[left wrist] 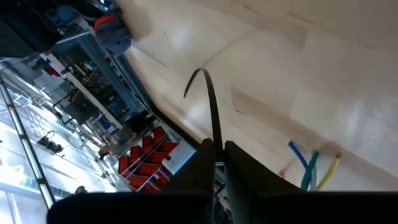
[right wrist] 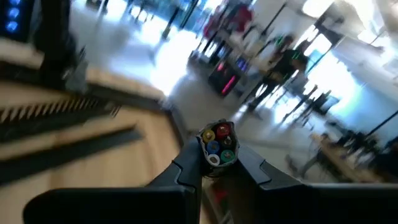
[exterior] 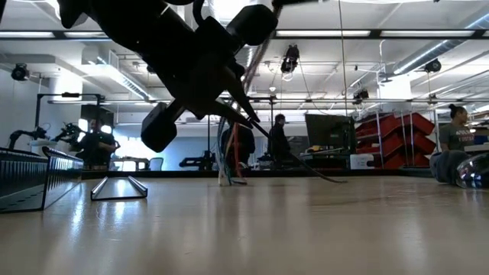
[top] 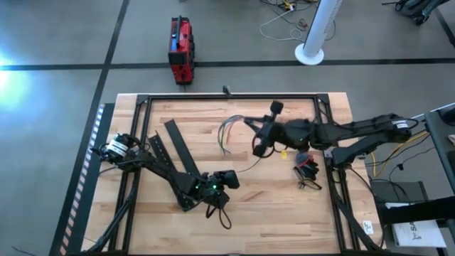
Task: Ziptie cables
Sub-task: Wrap the cable wires with the black zip tie
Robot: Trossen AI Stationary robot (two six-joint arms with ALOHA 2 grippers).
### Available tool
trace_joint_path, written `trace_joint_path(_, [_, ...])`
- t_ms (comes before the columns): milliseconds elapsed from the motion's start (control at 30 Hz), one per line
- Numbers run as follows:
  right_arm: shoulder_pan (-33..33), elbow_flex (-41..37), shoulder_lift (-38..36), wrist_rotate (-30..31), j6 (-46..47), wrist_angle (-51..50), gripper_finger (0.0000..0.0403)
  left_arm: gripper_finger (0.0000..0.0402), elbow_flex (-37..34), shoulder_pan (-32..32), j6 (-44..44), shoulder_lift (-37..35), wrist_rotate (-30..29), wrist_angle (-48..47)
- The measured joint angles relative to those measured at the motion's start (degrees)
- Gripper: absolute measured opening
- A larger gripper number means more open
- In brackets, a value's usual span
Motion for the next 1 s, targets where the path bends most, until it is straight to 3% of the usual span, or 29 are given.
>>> trace_joint_path(167, [4.15,-7.72,-1.62,0.03,12.15,-0.90,0.0029,0.0001,0.00,0.00,-2.23,0.00,0.61,-0.21])
trace_joint_path(367, [12.95,-13.68,-2.27,0.57,24.42,-1.79,0.0029,0.0002,0.00,-0.03,-2.49,0.00,7.19,-0.12])
trace_joint_path(467, [17.49,-15.45,-1.56,0.54,32.04,-3.85,0.0029,0.0002,0.12,0.13,-1.59,0.99,7.46,1.84])
trace_joint_path(667, [25.08,-18.63,2.94,0.42,45.86,-5.92,0.0029,0.0002,0.21,0.33,1.62,5.45,8.57,4.15])
trace_joint_path(1000, [32.69,-19.04,12.20,-4.50,58.03,-7.95,0.0037,0.0002,0.57,0.60,5.25,8.17,9.44,7.28])
